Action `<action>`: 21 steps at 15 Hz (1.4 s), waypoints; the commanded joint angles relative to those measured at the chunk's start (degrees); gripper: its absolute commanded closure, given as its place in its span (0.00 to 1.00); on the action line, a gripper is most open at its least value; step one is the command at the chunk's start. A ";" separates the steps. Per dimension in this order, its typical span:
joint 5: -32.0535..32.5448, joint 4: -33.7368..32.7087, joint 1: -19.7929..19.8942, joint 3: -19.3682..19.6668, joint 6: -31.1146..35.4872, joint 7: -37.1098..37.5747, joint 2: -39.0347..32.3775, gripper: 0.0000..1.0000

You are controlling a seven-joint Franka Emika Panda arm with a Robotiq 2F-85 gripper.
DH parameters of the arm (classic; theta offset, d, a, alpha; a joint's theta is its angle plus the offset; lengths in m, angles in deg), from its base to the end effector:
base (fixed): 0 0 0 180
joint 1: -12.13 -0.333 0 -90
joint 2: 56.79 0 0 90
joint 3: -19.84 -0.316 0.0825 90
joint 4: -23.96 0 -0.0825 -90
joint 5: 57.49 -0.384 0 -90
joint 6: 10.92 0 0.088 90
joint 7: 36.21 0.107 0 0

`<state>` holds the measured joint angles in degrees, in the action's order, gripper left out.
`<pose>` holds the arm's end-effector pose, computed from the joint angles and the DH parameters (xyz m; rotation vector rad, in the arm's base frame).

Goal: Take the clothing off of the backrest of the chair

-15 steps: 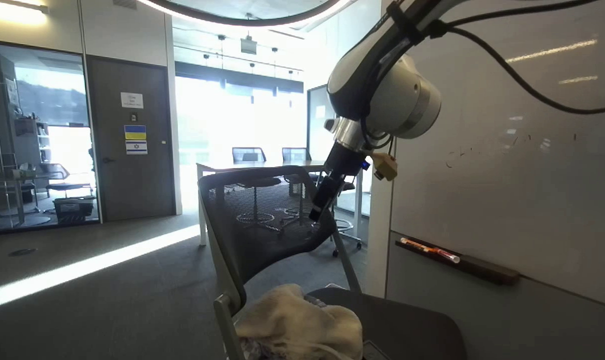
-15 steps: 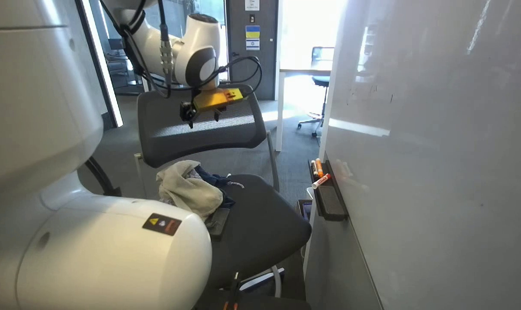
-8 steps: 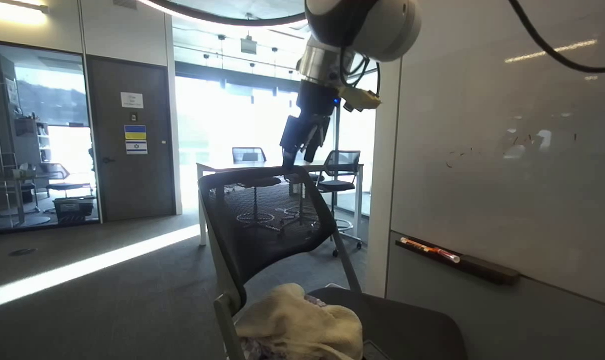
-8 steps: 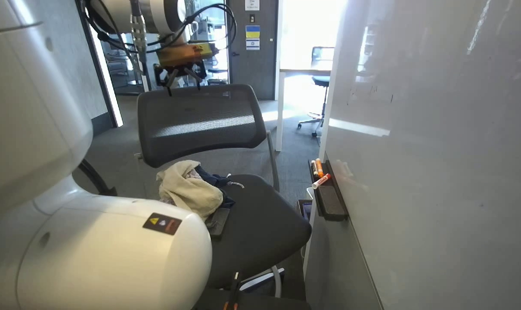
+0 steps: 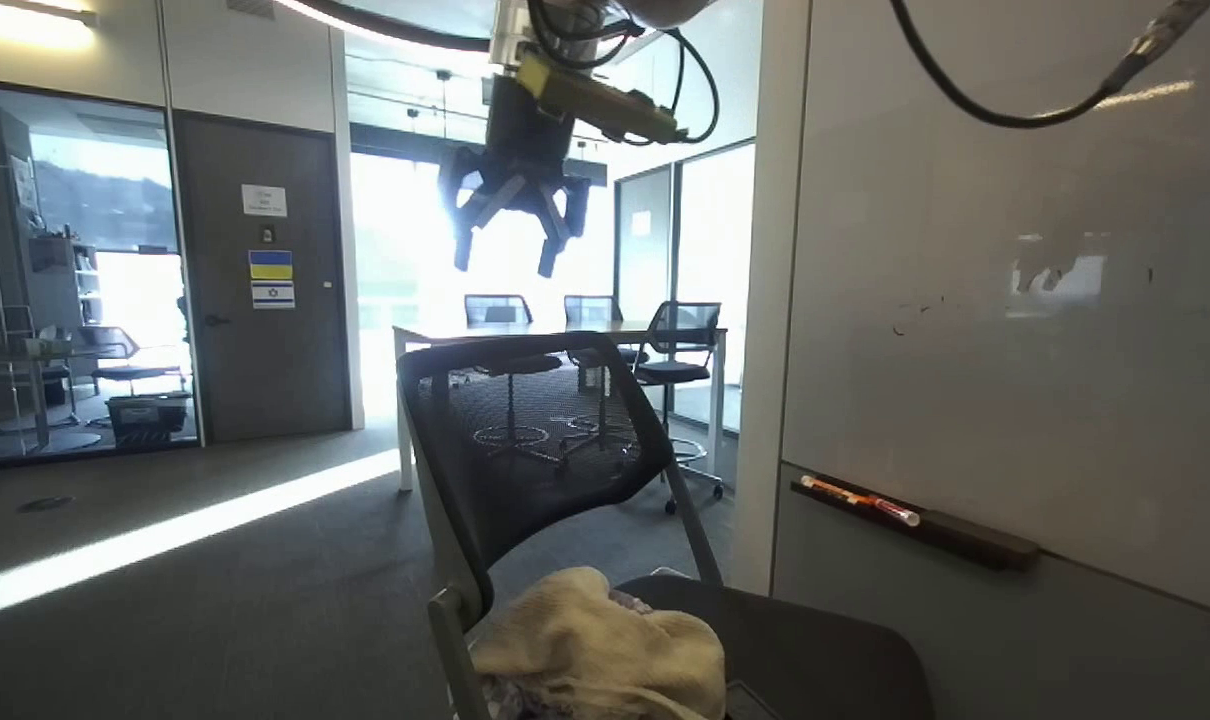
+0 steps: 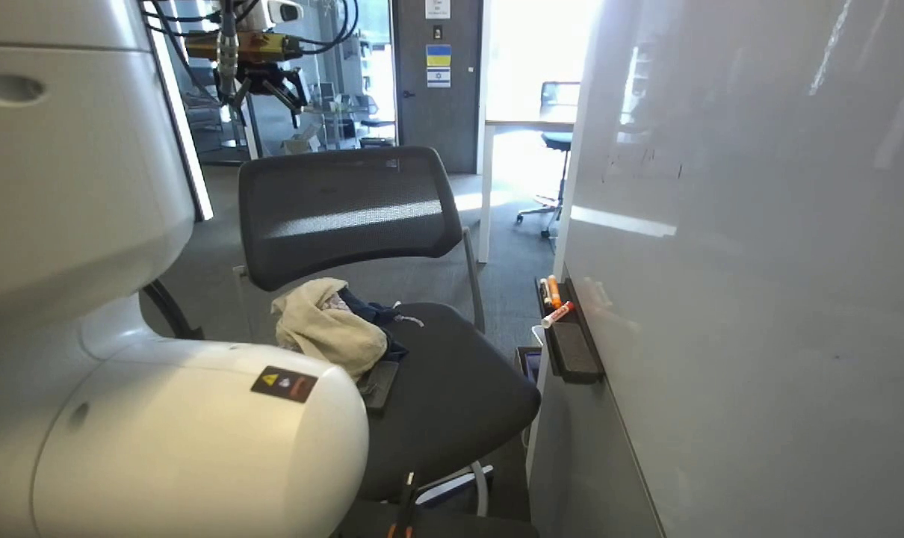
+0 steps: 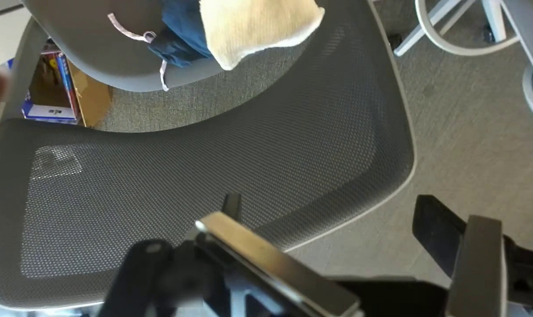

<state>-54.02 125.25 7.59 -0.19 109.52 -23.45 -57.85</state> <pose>0.5454 0.2445 0.5722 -3.0299 -0.3460 -0.4864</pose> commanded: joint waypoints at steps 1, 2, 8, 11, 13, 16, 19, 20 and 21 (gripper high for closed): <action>6.62 -12.30 -6.11 2.24 -2.45 15.17 -9.96 0.00; 8.95 -14.06 -7.42 3.36 -2.96 19.26 -11.58 0.00; 18.16 -23.39 -15.69 10.37 -11.66 37.19 -21.06 0.00; 16.86 -27.87 -17.38 11.88 -15.65 38.90 -24.70 0.00; 16.39 -31.04 -18.34 12.40 -17.82 39.27 -26.09 0.00; 16.61 -35.14 -19.44 13.16 -19.61 39.70 -27.93 0.00; 15.95 -37.79 -19.93 13.65 -21.84 39.08 -30.92 0.00; 16.00 -38.30 -20.12 13.85 -22.26 38.88 -31.76 0.00; 16.04 -39.04 -20.25 14.17 -22.54 38.89 -32.75 0.00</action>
<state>-37.51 92.19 -11.11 12.29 89.68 15.27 -86.19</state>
